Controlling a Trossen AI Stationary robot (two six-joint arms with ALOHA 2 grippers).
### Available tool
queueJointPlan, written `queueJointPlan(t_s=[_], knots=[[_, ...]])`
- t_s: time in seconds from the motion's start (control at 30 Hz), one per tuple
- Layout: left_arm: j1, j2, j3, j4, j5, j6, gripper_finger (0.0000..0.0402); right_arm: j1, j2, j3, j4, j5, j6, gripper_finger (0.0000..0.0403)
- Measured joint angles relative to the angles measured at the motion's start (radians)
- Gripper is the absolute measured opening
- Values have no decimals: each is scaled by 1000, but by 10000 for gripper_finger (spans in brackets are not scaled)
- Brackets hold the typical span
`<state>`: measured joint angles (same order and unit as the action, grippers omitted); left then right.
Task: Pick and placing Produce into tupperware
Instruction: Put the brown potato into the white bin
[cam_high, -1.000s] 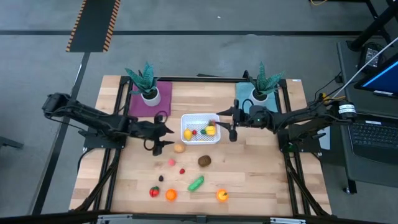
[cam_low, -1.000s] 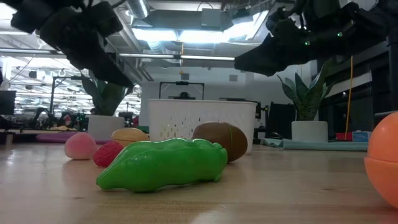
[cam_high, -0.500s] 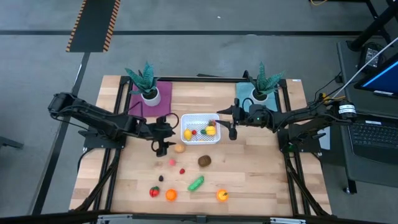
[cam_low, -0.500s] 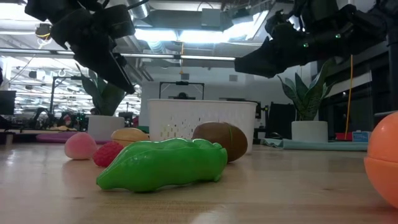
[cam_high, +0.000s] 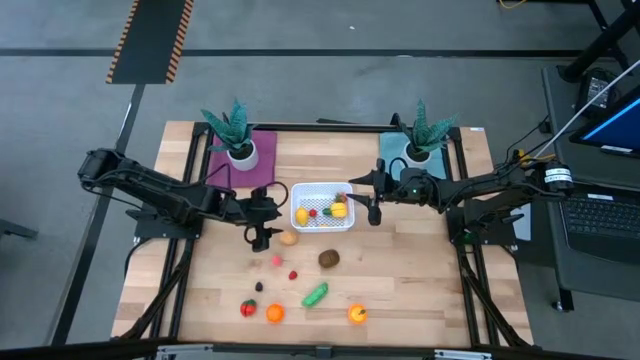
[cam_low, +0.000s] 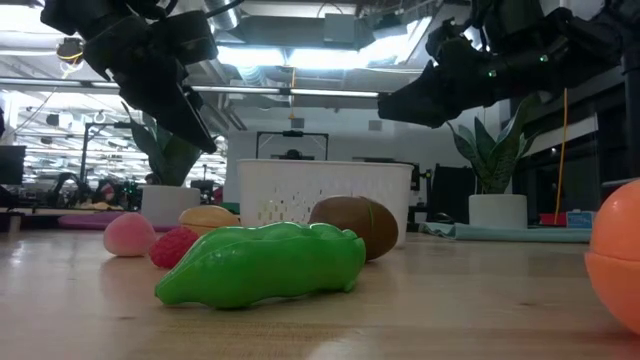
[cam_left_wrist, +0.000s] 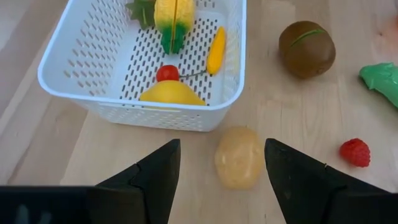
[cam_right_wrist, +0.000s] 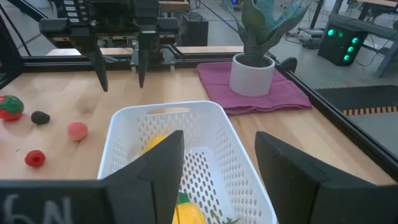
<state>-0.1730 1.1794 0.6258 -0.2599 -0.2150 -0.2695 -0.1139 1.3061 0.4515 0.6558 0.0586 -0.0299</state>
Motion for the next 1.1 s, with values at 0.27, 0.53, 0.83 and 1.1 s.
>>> queueJointPlan(t_s=[0.27,0.53,0.83,1.1], knots=[[0,98,-2,0,0,-16,224,0,0,0,-7,0,0,200],[-1,222,-2,47,64,-16,224,0,0,0,-7,0,-1,200],[-1,242,-2,53,78,-16,224,0,0,0,-7,0,-1,200],[0,241,-2,63,78,-28,224,0,0,1,-12,0,-2,200]])
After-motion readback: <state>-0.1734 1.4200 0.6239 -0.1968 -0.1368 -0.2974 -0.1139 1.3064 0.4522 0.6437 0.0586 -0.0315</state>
